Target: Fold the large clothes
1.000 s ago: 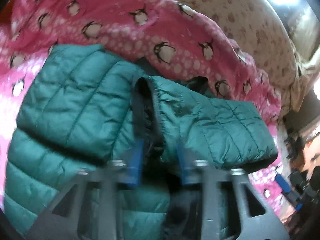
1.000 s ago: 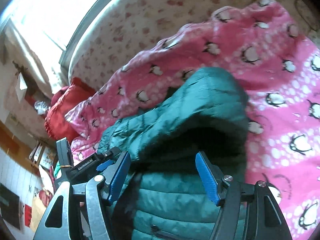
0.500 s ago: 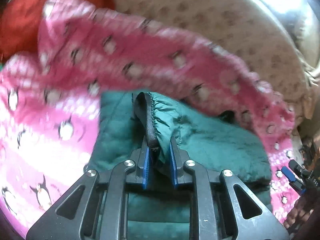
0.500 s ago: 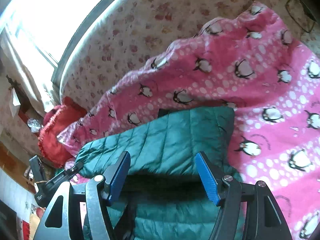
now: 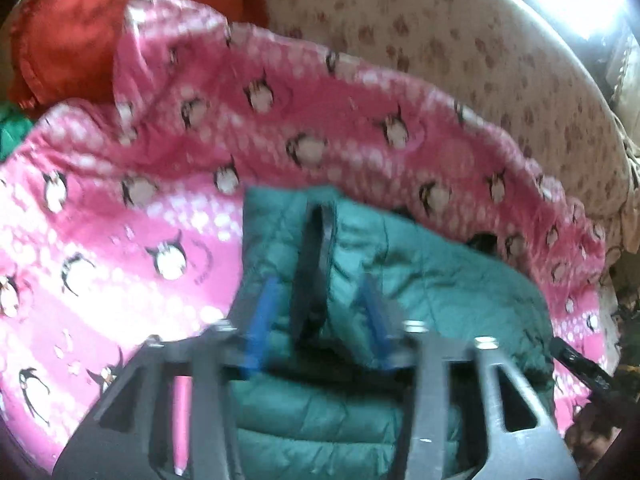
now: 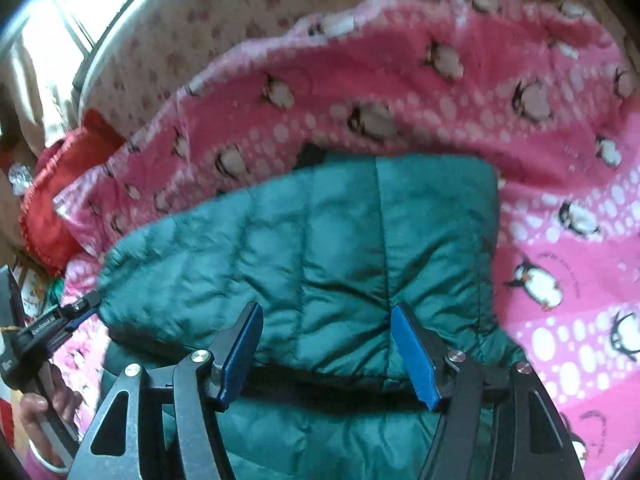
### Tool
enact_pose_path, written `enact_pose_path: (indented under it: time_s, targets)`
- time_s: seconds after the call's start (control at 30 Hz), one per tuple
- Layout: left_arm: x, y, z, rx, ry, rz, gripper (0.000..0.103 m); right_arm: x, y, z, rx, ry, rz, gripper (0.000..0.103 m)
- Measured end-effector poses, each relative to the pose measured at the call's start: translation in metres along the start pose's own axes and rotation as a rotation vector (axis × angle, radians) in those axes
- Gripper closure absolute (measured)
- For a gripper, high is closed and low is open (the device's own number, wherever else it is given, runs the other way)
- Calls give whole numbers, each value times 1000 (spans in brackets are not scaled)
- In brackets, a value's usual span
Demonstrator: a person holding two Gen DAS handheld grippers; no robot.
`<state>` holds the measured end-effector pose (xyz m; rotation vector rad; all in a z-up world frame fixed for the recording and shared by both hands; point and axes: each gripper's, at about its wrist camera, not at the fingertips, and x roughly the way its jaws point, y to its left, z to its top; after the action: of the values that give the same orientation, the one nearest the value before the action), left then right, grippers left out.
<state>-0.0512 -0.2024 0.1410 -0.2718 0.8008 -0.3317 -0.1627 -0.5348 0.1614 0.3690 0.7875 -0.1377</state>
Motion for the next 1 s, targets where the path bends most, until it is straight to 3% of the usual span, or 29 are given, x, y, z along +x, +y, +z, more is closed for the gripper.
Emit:
enact_pose_path:
  time_s: [0.03,0.13,0.27,0.47,0.73,1.0]
  targets:
    - [-3,-3,1,-1,-30,2,33,-3,4,3,-10,-14,2,38]
    - [1,-15,5,17,-59,10,33,-4,22,8,-61,-37,-23,38]
    - [25,-32,4,62,-26,20,33,18,46,12,-129,-43,-72,38]
    - [71,-36,-6,130,58,121,33,60,60,16,-171,-21,-85,38]
    - [92,-32,-19,163,71,117,26,103,56,3,-240,27,-164,36]
    - [96,-30,-22,170,77,120,25,94,60,7,-231,41,-173,36]
